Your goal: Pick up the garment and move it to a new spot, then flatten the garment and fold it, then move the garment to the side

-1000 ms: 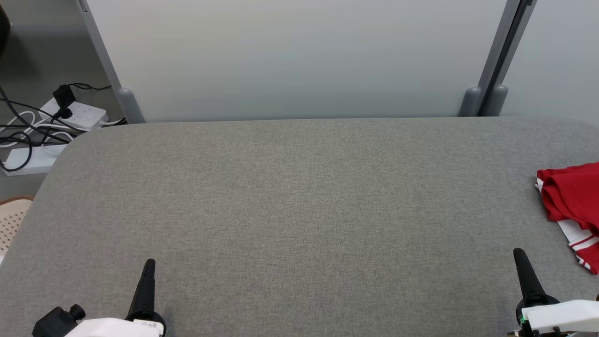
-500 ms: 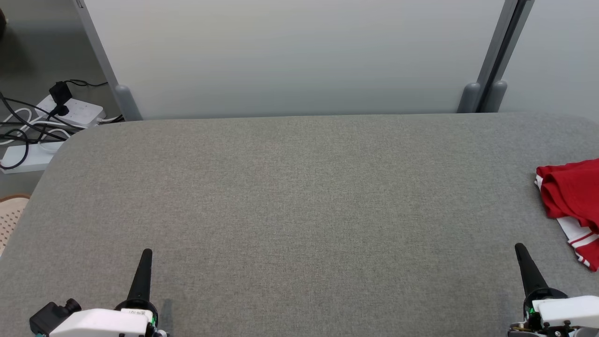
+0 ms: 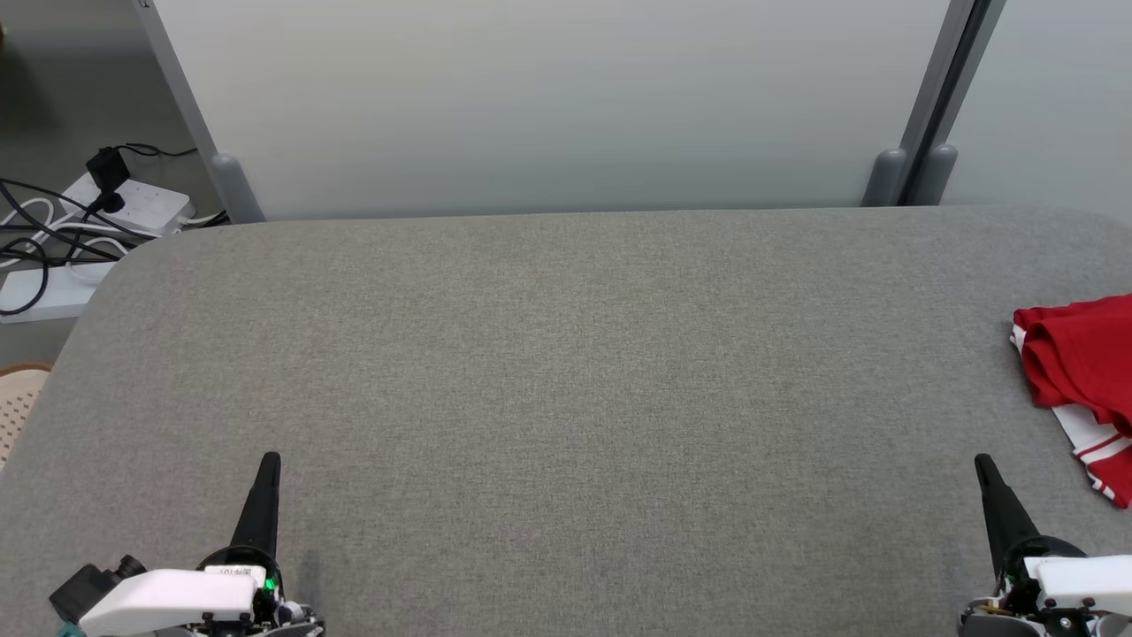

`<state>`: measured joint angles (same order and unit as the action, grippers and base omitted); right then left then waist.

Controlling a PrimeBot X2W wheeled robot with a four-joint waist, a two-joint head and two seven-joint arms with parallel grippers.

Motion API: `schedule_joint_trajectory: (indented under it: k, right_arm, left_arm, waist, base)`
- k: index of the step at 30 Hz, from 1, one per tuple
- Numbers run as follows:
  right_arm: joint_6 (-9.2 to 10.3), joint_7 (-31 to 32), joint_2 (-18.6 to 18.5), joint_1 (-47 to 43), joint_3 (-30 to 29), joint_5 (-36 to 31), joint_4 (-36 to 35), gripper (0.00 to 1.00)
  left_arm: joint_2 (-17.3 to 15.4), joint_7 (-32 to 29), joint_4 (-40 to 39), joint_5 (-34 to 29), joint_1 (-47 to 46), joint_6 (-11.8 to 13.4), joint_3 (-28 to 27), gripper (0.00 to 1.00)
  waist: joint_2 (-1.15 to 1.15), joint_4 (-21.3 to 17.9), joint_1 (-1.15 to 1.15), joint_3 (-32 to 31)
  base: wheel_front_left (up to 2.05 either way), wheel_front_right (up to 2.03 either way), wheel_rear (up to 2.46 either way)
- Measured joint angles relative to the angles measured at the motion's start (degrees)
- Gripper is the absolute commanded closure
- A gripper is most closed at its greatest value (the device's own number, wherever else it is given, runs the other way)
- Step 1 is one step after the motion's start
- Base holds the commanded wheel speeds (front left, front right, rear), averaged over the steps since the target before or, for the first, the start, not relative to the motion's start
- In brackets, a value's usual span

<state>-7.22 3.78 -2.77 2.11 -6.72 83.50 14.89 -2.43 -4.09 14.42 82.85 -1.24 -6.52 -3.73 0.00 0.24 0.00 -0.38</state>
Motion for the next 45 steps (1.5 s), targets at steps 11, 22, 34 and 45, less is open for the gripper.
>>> schedule_joint_trajectory:
  k: [11, 22, 34, 45]
  right_arm:
    - [0.00, 1.80, 0.46, 1.19, -0.49, 6.70, 0.55, 1.00]
    - [0.00, 2.26, 0.51, 1.49, -0.67, 8.00, 0.68, 1.00]
    - [0.00, 2.26, 0.51, 1.49, -0.67, 8.00, 0.68, 1.00]
    - [0.00, 2.26, 0.51, 1.49, -0.67, 8.01, 0.68, 1.00]
  left_arm:
    - [0.01, -1.89, 0.83, 7.16, -1.02, -0.52, -0.77, 1.00]
    - [0.04, -2.03, 0.90, 9.09, -1.90, -0.54, -0.90, 1.00]
    - [0.04, -2.03, 0.90, 9.10, -1.90, -0.54, -0.90, 1.00]
    - [0.04, -2.03, 0.90, 9.10, -1.90, -0.54, -0.90, 1.00]
  waist:
    - [0.00, -0.21, 0.00, 0.48]
    - [0.00, -0.25, 0.00, 0.56]
    - [0.00, -0.25, 0.00, 0.56]
    - [0.00, -0.25, 0.00, 0.56]
  base:
    - [0.00, 0.00, 0.00]
    - [0.00, 0.00, 0.00]
    - [0.00, 0.00, 0.00]
    - [0.00, 0.00, 0.00]
